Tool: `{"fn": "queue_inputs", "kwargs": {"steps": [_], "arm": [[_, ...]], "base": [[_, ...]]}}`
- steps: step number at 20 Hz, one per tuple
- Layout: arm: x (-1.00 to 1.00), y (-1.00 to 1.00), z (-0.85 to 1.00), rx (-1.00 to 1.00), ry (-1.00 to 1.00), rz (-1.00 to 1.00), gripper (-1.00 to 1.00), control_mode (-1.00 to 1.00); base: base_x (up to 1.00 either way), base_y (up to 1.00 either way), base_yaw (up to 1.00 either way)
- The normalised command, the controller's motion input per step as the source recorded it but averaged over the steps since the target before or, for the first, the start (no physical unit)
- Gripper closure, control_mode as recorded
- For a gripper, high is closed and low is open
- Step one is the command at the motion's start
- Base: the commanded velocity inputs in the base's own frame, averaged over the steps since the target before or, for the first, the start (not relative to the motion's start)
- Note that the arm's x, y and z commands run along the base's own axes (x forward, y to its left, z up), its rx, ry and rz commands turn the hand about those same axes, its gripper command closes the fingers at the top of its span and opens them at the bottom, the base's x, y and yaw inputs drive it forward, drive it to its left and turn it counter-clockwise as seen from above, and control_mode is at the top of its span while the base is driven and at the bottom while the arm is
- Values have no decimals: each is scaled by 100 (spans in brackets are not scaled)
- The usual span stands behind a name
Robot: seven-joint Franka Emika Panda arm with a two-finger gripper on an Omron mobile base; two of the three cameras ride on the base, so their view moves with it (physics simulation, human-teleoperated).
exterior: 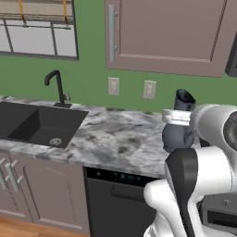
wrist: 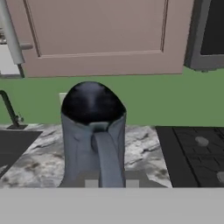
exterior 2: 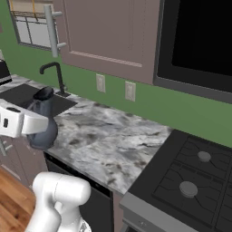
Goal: Move the cookie dough ball and hotdog bun from the top shelf to the second highest shelf to make space. Then, place the pitcher from the counter on the cleared top shelf.
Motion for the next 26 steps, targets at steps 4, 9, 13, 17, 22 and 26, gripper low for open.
{"fn": "queue_inputs", "kwargs": {"steps": [4,9,13,17,22,26], "arm": [[0,-56,0,11,-13,0,100,-100],[0,-17,5,6,-1,1,100,-100],[0,0,0,0,0,8,100,-100],[0,0,0,0,4,6,100,-100],[0,0,0,0,1,1,100,-100],[0,0,0,0,0,0,100,-100]], "base": [[0,0,0],[0,0,0],[0,0,0],[0,0,0],[0,0,0],[0,0,0]]}}
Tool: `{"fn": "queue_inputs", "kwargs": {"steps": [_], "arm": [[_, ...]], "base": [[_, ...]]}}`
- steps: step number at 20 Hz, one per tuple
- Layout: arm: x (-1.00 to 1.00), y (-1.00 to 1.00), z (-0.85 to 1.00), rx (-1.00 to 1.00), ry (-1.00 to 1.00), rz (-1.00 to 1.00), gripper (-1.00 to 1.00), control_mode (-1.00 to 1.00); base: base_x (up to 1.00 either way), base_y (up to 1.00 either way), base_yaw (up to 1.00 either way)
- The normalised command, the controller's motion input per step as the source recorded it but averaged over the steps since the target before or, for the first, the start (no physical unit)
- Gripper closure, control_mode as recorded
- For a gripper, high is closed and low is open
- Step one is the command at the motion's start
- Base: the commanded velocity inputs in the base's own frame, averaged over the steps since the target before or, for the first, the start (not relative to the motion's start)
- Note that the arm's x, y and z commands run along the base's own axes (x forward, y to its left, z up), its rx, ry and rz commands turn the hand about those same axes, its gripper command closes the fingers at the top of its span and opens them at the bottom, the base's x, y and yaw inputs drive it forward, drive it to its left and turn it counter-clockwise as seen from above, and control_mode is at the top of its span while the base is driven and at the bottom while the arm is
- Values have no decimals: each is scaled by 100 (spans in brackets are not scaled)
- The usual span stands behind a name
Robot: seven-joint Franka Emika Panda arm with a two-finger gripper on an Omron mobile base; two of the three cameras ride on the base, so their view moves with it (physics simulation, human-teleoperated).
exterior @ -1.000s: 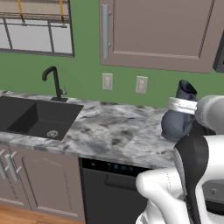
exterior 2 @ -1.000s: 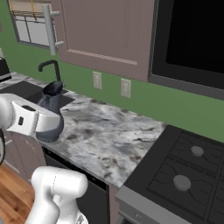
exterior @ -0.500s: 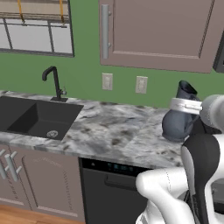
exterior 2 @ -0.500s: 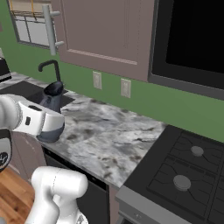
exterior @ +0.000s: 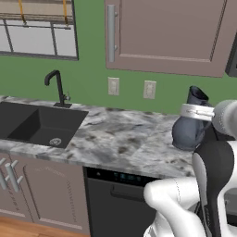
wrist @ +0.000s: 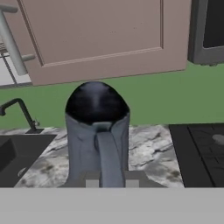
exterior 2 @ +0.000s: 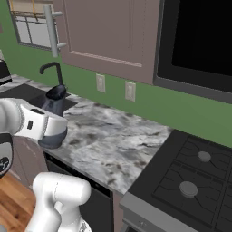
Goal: Move the cookie dough ball and hotdog bun from the top shelf to the second highest shelf to make space. Then, place the pitcher from the counter on the cleared top shelf.
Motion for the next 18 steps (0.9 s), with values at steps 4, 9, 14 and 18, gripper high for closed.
{"fn": "queue_inputs", "kwargs": {"steps": [4,9,14,18], "arm": [[-1,0,0,0,0,0,100,-100],[0,0,0,0,0,0,100,100],[0,0,0,0,0,0,100,100],[0,0,0,0,0,0,100,100]], "base": [[0,0,0],[-56,0,0],[-100,-1,0],[-100,-21,-10]]}}
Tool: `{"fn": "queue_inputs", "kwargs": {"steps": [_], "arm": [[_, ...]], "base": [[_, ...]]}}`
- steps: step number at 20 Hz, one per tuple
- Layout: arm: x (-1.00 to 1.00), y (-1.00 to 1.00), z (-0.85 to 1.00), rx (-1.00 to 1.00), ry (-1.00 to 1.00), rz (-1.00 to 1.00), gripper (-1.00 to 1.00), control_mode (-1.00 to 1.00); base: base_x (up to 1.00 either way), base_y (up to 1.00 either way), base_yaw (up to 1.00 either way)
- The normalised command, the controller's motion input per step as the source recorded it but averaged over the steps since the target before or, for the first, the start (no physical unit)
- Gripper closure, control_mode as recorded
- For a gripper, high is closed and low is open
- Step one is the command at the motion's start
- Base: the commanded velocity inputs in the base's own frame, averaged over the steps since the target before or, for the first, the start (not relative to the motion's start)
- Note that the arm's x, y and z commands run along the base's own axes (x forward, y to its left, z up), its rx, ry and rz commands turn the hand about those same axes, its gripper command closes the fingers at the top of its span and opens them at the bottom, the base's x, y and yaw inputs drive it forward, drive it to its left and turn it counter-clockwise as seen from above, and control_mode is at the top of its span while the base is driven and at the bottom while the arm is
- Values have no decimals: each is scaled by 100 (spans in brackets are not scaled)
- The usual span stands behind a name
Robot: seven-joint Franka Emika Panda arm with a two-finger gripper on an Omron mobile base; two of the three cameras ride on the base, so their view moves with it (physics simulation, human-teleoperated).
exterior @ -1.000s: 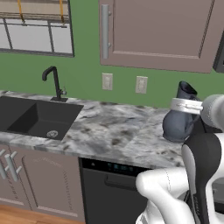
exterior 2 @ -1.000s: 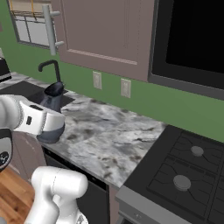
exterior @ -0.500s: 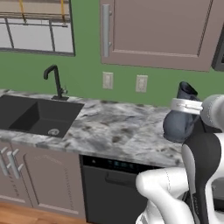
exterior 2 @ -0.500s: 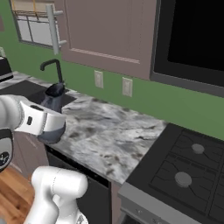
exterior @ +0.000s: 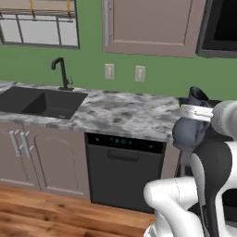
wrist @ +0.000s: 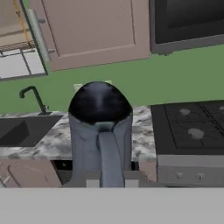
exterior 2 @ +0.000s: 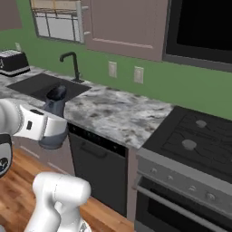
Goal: Move the cookie dough ball and hotdog bun from the top shelf to the second highest shelf to make space. Then, place the pitcher from the counter on the cleared top shelf.
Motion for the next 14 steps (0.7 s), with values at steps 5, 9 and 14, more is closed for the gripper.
{"fn": "queue_inputs", "kwargs": {"steps": [5,9,14], "arm": [[0,0,0,0,0,0,100,100],[0,0,0,0,0,0,100,100],[0,0,0,0,0,0,100,100]], "base": [[-88,-55,-41],[-57,-53,-56],[-47,-47,-60]]}}
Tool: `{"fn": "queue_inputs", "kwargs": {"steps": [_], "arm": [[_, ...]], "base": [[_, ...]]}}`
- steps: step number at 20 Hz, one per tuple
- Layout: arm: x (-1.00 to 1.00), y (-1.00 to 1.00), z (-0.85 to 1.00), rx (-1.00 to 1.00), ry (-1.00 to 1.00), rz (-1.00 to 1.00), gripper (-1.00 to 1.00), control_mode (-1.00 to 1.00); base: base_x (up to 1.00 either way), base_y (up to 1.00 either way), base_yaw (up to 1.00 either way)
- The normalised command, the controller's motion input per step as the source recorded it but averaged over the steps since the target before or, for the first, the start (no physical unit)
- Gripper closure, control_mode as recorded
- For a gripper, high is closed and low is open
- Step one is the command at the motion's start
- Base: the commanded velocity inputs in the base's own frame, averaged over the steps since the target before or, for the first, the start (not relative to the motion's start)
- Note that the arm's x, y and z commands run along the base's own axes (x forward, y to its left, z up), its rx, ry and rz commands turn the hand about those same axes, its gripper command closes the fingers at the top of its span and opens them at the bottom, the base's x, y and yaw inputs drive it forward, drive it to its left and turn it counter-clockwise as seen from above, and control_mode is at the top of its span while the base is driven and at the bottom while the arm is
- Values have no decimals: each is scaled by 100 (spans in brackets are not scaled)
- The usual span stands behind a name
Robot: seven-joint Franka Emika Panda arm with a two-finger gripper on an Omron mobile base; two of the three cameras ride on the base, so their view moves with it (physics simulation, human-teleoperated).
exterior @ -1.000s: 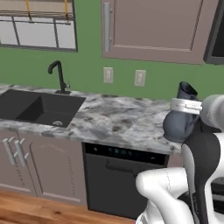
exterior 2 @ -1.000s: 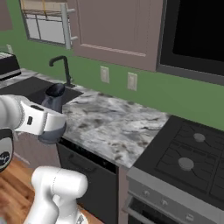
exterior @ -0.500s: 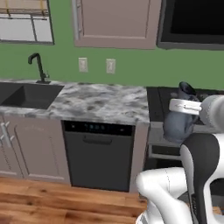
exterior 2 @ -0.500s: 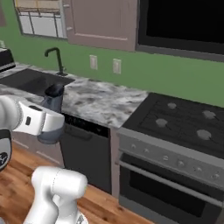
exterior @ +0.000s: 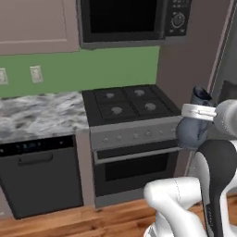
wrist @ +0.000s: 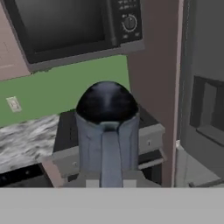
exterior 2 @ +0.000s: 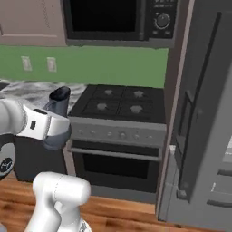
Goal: Move the cookie dough ball and hotdog bun from the top shelf to the second highest shelf to make space. Then, place the pitcher from the counter on the cleared top shelf.
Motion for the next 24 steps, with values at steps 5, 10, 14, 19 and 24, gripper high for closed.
{"fn": "queue_inputs", "kwargs": {"steps": [5,10,14,19,24], "arm": [[0,0,0,0,0,0,100,100],[0,0,0,0,0,0,100,100],[0,0,0,0,0,0,100,100],[0,0,0,0,0,0,100,100],[0,0,0,0,0,0,100,100]], "base": [[-44,-52,-59],[-37,-58,-57],[-3,-66,-48],[19,-63,-28],[49,-53,-5]]}}
